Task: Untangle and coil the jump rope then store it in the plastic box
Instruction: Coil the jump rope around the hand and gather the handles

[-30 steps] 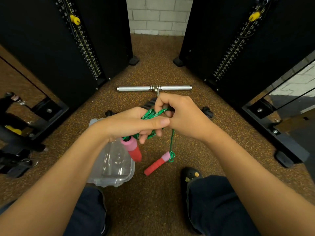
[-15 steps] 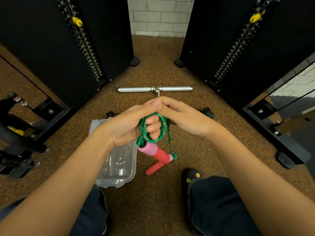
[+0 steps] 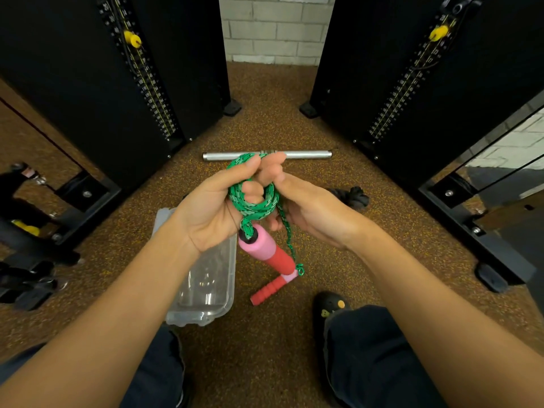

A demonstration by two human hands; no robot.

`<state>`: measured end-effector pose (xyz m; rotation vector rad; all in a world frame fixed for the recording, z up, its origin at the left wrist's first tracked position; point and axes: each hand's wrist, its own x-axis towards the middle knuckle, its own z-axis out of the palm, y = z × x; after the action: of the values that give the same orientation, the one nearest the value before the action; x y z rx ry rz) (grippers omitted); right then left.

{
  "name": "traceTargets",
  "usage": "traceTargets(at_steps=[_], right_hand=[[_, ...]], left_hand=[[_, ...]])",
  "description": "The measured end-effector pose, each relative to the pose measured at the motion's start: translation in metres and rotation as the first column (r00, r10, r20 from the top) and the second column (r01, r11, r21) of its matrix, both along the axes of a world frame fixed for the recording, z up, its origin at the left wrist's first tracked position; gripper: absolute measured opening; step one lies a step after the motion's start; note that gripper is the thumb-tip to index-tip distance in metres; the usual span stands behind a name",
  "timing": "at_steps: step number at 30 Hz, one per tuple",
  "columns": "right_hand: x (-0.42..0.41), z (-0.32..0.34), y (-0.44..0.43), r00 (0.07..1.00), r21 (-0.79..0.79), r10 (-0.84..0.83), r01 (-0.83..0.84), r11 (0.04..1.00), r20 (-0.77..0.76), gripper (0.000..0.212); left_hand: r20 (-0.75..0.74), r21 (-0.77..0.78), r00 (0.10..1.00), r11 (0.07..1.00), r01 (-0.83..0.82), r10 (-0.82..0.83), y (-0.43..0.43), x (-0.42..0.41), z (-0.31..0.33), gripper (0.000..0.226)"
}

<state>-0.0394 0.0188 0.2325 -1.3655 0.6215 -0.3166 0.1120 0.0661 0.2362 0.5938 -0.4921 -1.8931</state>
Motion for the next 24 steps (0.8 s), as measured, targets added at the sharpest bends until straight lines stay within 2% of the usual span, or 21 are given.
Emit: traceTargets(at_steps=[4, 8, 12, 15, 19, 21, 24], right_hand=[[0.006, -0.011, 0.003, 0.994, -0.076, -0.090, 0.084, 0.993, -0.069, 0.042], [0.007, -0.010, 0.006, 0.993, -0.070, -0.112, 0.110, 0.991, -0.036, 0.029], [0.009, -0.006, 0.008, 0.996, -0.058, -0.089, 0.089, 0.994, -0.003, 0.029], [0.007, -0.005, 0.007, 0.995, -0.086, -0.092, 0.087, 0.992, -0.046, 0.034], [0.005, -0.005, 0.010, 0.993, -0.135, -0.088, 0.076, 0.988, -0.082, 0.033], [0.003, -0.001, 0.011, 0.990, -0.141, -0.106, 0.092, 0.986, -0.097, 0.031], [0.000, 0.005, 0.010, 0.951, -0.280, -0.176, 0.102, 0.955, -0.253, 0.037]], left_hand=[[-0.154, 0.072, 0.987, 0.996, 0.053, -0.042, 0.002, 0.003, 0.002, 0.023], [-0.144, 0.144, 0.989, 0.990, -0.007, 0.028, 0.011, -0.002, 0.004, 0.034], [-0.252, 0.123, 0.966, 0.988, 0.091, -0.058, 0.014, -0.013, 0.001, 0.042], [-0.190, 0.114, 0.981, 0.991, 0.067, -0.044, 0.012, -0.002, -0.004, 0.045], [-0.195, -0.028, 0.973, 0.992, 0.124, -0.127, 0.006, 0.002, -0.011, 0.045], [-0.191, -0.031, 0.971, 0.989, 0.144, -0.147, 0.004, -0.001, -0.009, 0.044], [0.088, -0.088, 0.993, 0.993, -0.076, 0.084, 0.003, -0.011, -0.003, 0.034]])
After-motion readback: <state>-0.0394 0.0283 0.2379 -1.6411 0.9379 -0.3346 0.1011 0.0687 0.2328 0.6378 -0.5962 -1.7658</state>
